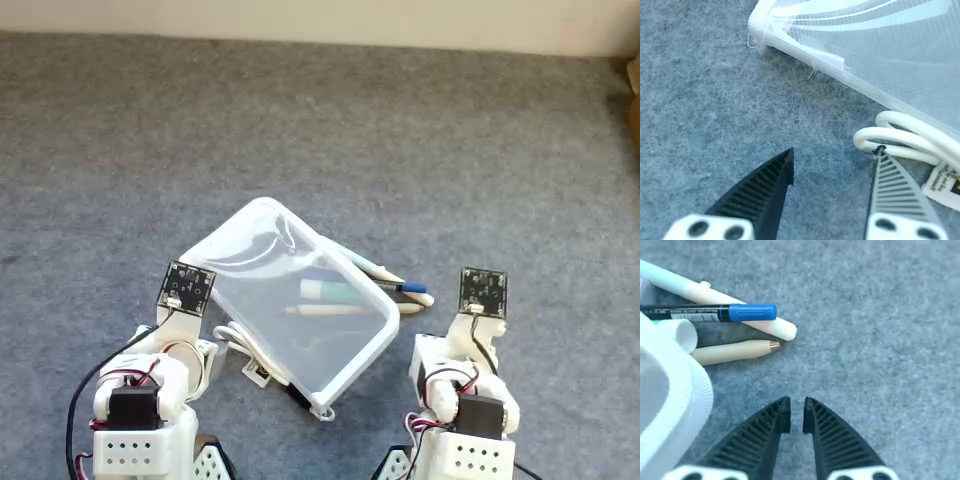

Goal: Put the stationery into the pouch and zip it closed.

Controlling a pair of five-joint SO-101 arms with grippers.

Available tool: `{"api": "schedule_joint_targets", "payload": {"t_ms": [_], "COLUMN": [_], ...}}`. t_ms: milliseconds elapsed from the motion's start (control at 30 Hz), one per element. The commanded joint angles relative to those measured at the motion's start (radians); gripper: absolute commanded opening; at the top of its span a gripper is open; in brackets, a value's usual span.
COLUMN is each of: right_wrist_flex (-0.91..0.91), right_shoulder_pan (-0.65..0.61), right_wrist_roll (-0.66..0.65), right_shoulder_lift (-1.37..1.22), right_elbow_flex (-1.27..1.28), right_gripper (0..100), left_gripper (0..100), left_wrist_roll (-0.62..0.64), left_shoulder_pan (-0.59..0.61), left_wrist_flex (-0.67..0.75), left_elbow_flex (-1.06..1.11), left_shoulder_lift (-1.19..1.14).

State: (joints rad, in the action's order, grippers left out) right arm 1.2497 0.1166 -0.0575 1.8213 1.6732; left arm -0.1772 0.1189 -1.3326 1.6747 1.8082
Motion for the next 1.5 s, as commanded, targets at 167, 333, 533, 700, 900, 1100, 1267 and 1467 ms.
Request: {"api": "schedule_joint_targets", "payload": {"t_ms": [167, 333, 533, 700, 900, 1100, 1267, 1467], "right_wrist_flex": [-0.001, 0.007, 0.01, 0.099, 0.203, 0.214, 0.214, 0.214], "right_shoulder_pan": [-0.013, -0.096, -0.197, -0.285, -0.4, -0.41, -0.41, -0.41], "right_wrist_roll": [-0.009, -0.098, -0.1, -0.098, -0.098, -0.098, -0.098, -0.098], "right_shoulder_lift": [0.012, -0.024, -0.217, -0.43, -0.633, -0.687, -0.693, -0.693], "right_elbow_flex": [-0.199, -0.298, -0.484, -0.651, -0.753, -0.777, -0.773, -0.776], "right_gripper": [5.1, 5.1, 5.1, 5.1, 5.0, 5.0, 5.0, 5.0], "left_gripper": [25, 25, 25, 25, 25, 30, 43, 43], "left_wrist_roll": [-0.009, -0.006, -0.002, -0.002, -0.003, -0.003, -0.002, -0.006], "left_shoulder_pan": [0.015, 0.013, 0.048, 0.102, 0.105, 0.085, 0.087, 0.082], "left_wrist_flex": [0.101, 0.112, 0.112, 0.046, 0.034, 0.009, -0.012, -0.04], "left_elbow_flex": [0.021, 0.021, -0.007, -0.097, -0.133, -0.217, -0.311, -0.377], "left_shoulder_lift": [0.012, 0.008, 0.01, 0.01, 0.008, 0.008, 0.007, 0.004]}}
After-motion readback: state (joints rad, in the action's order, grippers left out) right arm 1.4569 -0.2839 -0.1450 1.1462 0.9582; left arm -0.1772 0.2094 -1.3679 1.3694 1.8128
